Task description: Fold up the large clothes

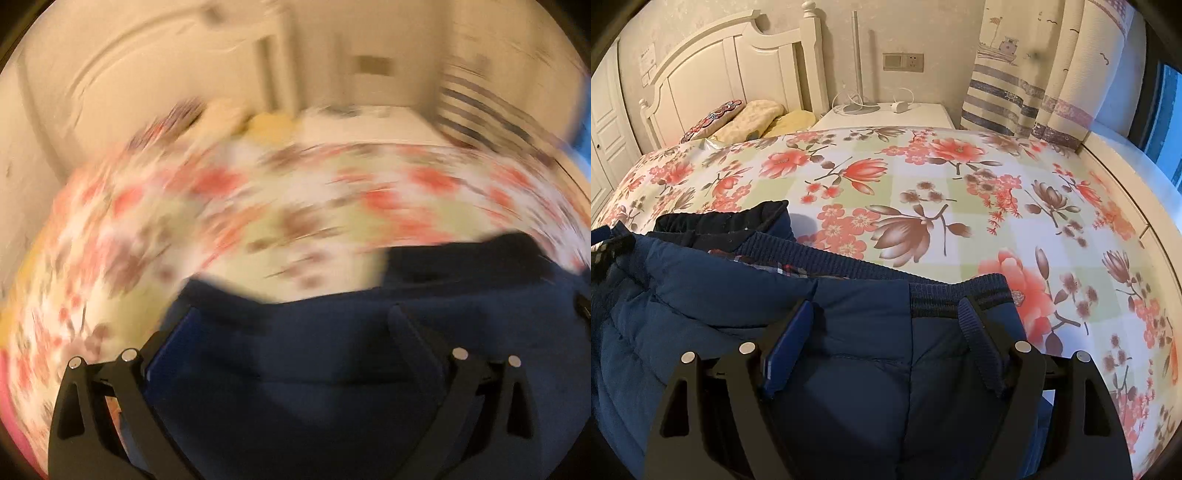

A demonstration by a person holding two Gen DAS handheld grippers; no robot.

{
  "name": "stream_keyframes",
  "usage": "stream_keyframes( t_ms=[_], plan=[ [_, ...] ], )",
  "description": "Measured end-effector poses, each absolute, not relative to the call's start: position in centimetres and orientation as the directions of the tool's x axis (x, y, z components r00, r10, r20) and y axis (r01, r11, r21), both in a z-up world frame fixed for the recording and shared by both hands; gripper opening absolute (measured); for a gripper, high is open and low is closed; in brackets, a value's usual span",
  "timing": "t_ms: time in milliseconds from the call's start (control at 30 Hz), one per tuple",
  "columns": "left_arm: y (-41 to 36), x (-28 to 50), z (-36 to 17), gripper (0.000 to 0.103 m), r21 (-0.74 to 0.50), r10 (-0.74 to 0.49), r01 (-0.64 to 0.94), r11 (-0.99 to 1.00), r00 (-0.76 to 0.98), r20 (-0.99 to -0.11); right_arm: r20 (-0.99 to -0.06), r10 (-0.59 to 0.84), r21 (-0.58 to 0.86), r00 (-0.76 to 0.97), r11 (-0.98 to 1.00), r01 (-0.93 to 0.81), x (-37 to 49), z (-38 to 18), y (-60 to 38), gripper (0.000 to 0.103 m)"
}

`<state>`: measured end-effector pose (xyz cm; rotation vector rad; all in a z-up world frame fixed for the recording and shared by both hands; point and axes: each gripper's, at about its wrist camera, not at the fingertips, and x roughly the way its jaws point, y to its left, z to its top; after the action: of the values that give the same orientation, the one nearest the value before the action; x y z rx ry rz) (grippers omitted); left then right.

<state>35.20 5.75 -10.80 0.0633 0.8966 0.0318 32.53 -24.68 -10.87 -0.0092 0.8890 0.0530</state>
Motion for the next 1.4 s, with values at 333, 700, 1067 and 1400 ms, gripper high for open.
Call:
stream_keyframes(
  t_ms=[333, 700, 1067, 1400],
  plan=[
    [7.0, 35.4, -12.7, 0.101, 0.045, 0.064, -0.046, 0.998, 0.603, -0.795, -0.775, 0.046, 0.010, 0.630, 0.998, -0.059, 32.5, -10.8, -24.5, 0.079],
    [6.5, 35.2, -12.5, 0.101, 0.117, 0.125, -0.053, 0.992, 0.620, -0.775, -0.676, 0.144, -0.179, 0.723, 0.919, -0.351, 25.6, -4.5, -11.8, 0.087],
    [7.0, 35.2, -12.5, 0.101, 0.085, 0.098, -0.050, 0.995, 0.617, -0.781, -0.735, 0.085, -0.116, 0.672, 0.962, -0.248, 27.5, -7.4, -15.3, 0.086],
    [7.1, 35.3, -12.5, 0.101, 0.081, 0.094, -0.049, 0.996, 0.616, -0.782, -0.787, 0.081, 0.067, 0.612, 0.997, -0.046, 30.3, -10.9, -24.3, 0.086]
  ],
)
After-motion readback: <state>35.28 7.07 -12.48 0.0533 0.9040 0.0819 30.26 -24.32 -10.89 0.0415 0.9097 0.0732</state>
